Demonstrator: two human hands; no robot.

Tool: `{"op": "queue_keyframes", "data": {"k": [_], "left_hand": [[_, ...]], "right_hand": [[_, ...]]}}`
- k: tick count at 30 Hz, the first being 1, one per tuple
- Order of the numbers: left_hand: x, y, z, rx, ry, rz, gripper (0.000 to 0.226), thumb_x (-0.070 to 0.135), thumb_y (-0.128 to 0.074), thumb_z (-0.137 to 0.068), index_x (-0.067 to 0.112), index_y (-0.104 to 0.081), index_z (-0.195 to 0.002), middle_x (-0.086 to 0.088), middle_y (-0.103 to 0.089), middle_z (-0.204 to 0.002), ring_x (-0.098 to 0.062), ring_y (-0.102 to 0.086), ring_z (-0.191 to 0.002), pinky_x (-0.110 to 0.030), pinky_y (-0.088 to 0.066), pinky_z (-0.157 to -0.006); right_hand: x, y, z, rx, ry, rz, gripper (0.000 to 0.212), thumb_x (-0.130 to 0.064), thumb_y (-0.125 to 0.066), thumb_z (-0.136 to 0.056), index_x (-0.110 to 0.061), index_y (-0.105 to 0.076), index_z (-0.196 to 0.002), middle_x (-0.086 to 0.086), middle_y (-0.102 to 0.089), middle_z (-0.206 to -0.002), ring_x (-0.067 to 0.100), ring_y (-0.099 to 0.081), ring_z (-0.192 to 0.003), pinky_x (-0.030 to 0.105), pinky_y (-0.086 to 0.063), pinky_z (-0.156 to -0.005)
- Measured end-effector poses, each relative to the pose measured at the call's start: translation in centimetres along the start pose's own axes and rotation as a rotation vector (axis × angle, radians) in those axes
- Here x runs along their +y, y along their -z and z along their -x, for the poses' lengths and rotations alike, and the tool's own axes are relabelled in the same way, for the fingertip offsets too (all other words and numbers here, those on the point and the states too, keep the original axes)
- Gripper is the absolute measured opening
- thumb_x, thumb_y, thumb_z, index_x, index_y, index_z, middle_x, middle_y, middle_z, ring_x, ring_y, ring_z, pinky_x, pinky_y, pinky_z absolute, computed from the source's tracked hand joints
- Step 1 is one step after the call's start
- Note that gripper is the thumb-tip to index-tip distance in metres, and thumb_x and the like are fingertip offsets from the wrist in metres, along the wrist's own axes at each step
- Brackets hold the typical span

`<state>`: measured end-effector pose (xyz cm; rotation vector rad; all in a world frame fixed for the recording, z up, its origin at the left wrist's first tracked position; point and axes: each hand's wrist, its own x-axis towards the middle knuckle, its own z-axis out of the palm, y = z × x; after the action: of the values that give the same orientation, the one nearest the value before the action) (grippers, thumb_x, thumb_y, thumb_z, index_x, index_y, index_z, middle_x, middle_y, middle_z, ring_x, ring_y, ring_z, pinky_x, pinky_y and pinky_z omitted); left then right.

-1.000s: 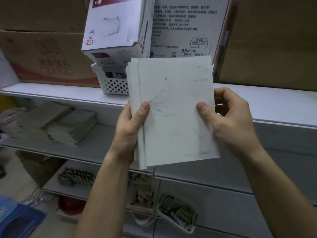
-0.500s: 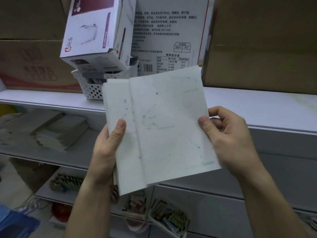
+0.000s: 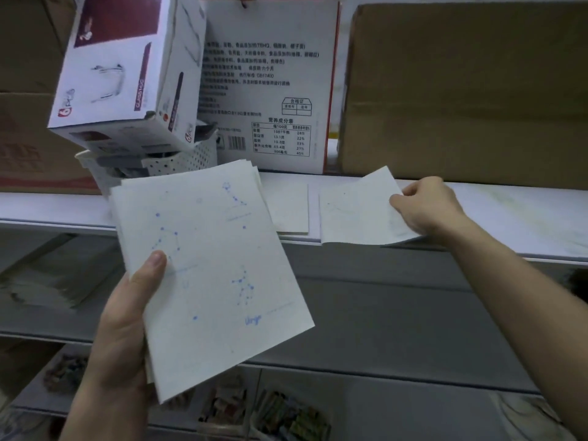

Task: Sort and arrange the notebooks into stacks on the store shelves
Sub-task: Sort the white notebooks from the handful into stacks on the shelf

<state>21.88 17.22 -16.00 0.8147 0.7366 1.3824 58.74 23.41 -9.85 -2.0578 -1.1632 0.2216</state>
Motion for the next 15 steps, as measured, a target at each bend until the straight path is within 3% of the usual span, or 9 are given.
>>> {"op": "queue_keyframes", "data": {"k": [4, 7, 9, 11, 13, 15], "left_hand": [[-0.2, -0.2, -0.6, -0.031, 0.001, -0.035, 0.041, 0.039, -0.05, -0.096, 0.018, -0.071, -0.124, -0.013, -0.076, -0.117, -0.031, -0.077, -0.092, -0.05, -0.061, -0.075], [-0.9, -0.9, -1.0, -0.022, 0.015, -0.045, 0.046, 0.041, -0.052, -0.092, 0.016, -0.069, -0.127, -0.013, -0.075, -0.119, -0.033, -0.076, -0.096, -0.049, -0.063, -0.075], [-1.2, -1.3, -1.1, -0.039, 0.026, -0.04, 0.049, 0.042, -0.054, -0.089, 0.016, -0.069, -0.128, -0.015, -0.075, -0.119, -0.037, -0.074, -0.1, -0.055, -0.06, -0.081], [-1.3, -1.7, -1.2, -0.046, 0.027, -0.038, 0.049, 0.041, -0.054, -0.089, 0.015, -0.069, -0.128, -0.017, -0.074, -0.12, -0.041, -0.072, -0.106, -0.062, -0.055, -0.088], [-1.5, -2.2, -1.2, -0.058, 0.018, -0.031, 0.05, 0.041, -0.055, -0.089, 0.015, -0.067, -0.13, -0.018, -0.073, -0.123, -0.041, -0.071, -0.107, -0.063, -0.055, -0.09], [-1.9, -2.7, -1.4, -0.084, 0.022, -0.014, 0.05, 0.039, -0.057, -0.091, 0.014, -0.065, -0.133, -0.017, -0.073, -0.123, -0.039, -0.073, -0.104, -0.057, -0.059, -0.085]], "right_hand": [[-0.7, -0.9, -0.2, 0.044, -0.001, 0.129, 0.02, -0.019, -0.051, -0.08, -0.018, -0.039, -0.063, 0.004, -0.042, -0.06, 0.027, -0.038, -0.059, 0.03, -0.028, -0.054], [-0.8, -1.2, -0.6, 0.037, -0.025, 0.243, 0.02, -0.026, -0.052, -0.084, -0.016, -0.043, -0.07, 0.005, -0.05, -0.069, 0.027, -0.043, -0.061, 0.03, -0.027, -0.052], [-0.7, -1.1, -0.6, 0.06, -0.023, 0.364, 0.024, -0.033, -0.055, -0.087, -0.014, -0.049, -0.075, 0.007, -0.059, -0.081, 0.029, -0.05, -0.069, 0.031, -0.032, -0.057], [-0.8, -0.6, 0.1, 0.128, 0.038, 0.498, 0.028, -0.04, -0.055, -0.092, -0.012, -0.059, -0.093, 0.009, -0.064, -0.098, 0.032, -0.056, -0.085, 0.034, -0.039, -0.068], [-1.2, 0.2, 1.7, 0.191, 0.178, 0.389, 0.035, -0.045, -0.054, -0.096, -0.015, -0.061, -0.112, 0.005, -0.064, -0.11, 0.029, -0.059, -0.099, 0.035, -0.044, -0.076], [-2.1, 0.6, 4.8, 0.141, 0.33, 0.002, 0.027, -0.044, -0.055, -0.098, -0.021, -0.064, -0.11, -0.004, -0.067, -0.102, 0.016, -0.061, -0.091, 0.031, -0.046, -0.074]]}}
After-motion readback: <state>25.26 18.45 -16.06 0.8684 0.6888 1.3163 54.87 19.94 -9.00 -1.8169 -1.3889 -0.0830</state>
